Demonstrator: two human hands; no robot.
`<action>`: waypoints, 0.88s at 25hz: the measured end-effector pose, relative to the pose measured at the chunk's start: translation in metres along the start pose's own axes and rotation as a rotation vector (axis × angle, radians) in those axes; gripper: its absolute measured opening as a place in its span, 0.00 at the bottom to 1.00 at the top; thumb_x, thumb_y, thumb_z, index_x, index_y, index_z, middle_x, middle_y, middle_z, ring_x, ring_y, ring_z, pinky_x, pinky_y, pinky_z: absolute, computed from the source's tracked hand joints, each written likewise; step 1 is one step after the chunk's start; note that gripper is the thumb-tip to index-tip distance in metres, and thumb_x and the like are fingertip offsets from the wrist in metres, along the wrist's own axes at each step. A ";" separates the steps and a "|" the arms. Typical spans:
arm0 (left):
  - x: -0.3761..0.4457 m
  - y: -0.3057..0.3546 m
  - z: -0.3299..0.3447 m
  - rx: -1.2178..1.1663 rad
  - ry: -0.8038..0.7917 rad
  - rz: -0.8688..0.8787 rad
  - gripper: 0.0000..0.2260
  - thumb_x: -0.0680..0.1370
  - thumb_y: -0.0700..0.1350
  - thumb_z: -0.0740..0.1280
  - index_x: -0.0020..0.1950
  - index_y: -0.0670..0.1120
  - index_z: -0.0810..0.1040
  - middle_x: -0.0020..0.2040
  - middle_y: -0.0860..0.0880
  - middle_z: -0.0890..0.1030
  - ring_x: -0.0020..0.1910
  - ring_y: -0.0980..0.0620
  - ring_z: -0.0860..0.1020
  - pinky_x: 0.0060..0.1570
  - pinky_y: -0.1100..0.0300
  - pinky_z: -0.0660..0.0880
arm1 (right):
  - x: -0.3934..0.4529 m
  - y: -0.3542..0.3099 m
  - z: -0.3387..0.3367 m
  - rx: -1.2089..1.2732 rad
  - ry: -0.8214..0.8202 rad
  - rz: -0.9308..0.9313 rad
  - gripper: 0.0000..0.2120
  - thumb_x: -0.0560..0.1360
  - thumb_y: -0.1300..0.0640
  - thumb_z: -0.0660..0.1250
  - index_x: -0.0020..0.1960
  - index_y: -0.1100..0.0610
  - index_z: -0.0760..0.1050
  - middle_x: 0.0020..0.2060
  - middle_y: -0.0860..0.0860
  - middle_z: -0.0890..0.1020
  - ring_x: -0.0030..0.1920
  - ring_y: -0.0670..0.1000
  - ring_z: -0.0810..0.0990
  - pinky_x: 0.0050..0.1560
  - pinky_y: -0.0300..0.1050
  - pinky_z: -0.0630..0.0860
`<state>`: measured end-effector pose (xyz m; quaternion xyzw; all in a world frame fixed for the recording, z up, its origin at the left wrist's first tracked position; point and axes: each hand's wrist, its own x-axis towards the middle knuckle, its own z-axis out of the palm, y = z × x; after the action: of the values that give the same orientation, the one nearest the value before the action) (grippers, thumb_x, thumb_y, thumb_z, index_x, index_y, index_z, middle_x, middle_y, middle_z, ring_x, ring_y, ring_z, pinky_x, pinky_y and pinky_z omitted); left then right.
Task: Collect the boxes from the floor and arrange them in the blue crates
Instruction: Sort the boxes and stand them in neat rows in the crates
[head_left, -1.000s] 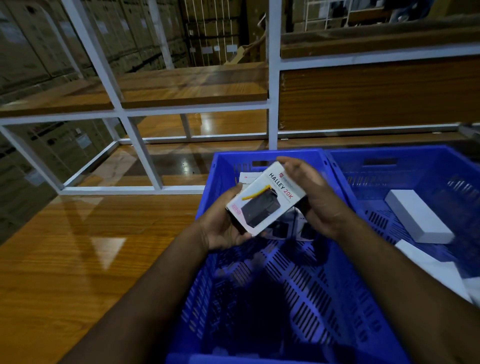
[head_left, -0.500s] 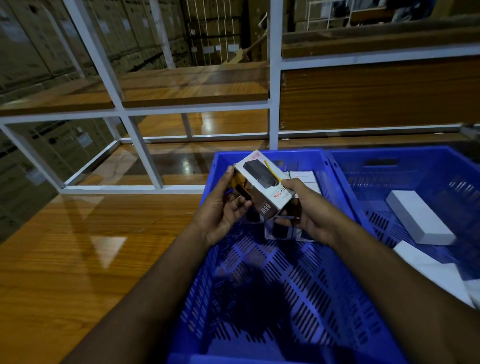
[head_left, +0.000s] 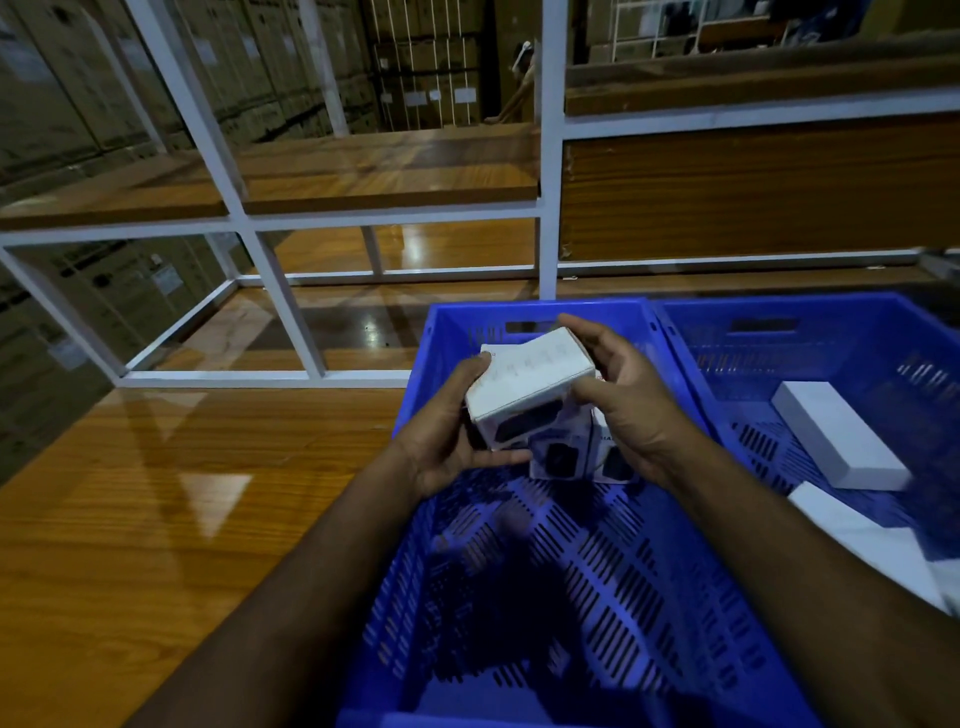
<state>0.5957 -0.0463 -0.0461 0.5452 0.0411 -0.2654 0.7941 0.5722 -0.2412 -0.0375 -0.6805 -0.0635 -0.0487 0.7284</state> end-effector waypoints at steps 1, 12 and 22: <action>0.001 0.000 0.000 -0.015 0.009 0.030 0.22 0.80 0.57 0.65 0.69 0.47 0.76 0.66 0.40 0.80 0.63 0.41 0.79 0.57 0.38 0.79 | 0.000 -0.002 0.002 0.064 0.035 0.017 0.28 0.75 0.74 0.58 0.69 0.51 0.72 0.67 0.49 0.76 0.67 0.50 0.74 0.51 0.42 0.80; 0.005 -0.001 -0.006 0.062 0.030 0.012 0.20 0.82 0.60 0.57 0.58 0.49 0.82 0.53 0.44 0.85 0.46 0.46 0.83 0.42 0.51 0.82 | 0.001 0.010 0.004 0.093 0.062 0.064 0.20 0.76 0.60 0.71 0.67 0.52 0.73 0.54 0.48 0.84 0.55 0.51 0.83 0.51 0.48 0.82; 0.024 -0.031 -0.010 1.164 0.357 0.561 0.35 0.61 0.61 0.72 0.66 0.49 0.73 0.60 0.50 0.78 0.61 0.50 0.76 0.55 0.51 0.77 | 0.006 0.032 0.020 -0.538 0.188 -0.151 0.26 0.69 0.55 0.79 0.62 0.52 0.72 0.59 0.51 0.76 0.58 0.49 0.77 0.56 0.47 0.78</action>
<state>0.6039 -0.0544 -0.0845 0.9101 -0.1213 0.0662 0.3906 0.5831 -0.2187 -0.0665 -0.8351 -0.0312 -0.1807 0.5186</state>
